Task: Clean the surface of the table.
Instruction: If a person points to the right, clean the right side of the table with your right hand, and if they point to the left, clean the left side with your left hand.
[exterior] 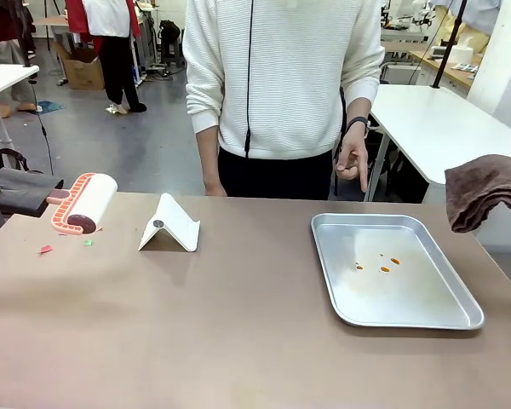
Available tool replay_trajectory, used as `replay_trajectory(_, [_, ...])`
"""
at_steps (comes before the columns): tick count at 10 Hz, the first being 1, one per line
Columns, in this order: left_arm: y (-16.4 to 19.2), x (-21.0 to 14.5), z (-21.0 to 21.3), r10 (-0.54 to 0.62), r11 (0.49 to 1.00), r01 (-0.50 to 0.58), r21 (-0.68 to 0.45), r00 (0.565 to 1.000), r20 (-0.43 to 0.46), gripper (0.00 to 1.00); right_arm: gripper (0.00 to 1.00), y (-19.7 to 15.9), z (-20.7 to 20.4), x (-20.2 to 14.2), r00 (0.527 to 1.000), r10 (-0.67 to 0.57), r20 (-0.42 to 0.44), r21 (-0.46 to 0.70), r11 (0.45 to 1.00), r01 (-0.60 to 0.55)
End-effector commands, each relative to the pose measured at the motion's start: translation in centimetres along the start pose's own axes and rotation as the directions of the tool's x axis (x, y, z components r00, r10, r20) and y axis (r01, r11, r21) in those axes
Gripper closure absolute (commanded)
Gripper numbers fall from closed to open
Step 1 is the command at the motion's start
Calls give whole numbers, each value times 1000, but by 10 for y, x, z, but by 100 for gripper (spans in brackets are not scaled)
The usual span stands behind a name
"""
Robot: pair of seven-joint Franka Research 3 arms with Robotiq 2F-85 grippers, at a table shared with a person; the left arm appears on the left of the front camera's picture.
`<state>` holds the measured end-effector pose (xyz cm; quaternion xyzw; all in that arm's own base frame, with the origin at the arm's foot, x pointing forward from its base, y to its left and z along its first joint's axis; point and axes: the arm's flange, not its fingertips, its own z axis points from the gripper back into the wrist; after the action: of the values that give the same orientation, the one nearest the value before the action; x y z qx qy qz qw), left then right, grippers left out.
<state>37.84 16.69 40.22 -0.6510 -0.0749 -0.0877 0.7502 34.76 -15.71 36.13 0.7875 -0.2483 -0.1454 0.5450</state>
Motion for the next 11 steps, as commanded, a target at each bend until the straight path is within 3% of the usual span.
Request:
replay_trajectory(1, [-3,-3,1,-23,1000,23,-8,1000,-6,100,100,7,1,0,1000,-23,-1,2,1000,23])
replay_trajectory(5, [-3,-3,1,-23,1000,23,-8,1000,-6,100,97,0,0,0,1000,0,0,0,1000,0])
replay_trajectory(7, [-3,-3,1,-23,1000,23,-8,1000,-6,100,97,-1,-30,3,994,77,-77,-177,980,-90])
replay_trajectory(9, [-3,-3,1,-23,1000,23,-8,1000,-6,100,97,-2,-54,15,979,106,-177,-387,906,-168])
replay_trajectory(11, [-3,-3,1,-23,1000,23,-8,1000,-6,100,97,0,-70,30,956,146,-253,-597,754,-273])
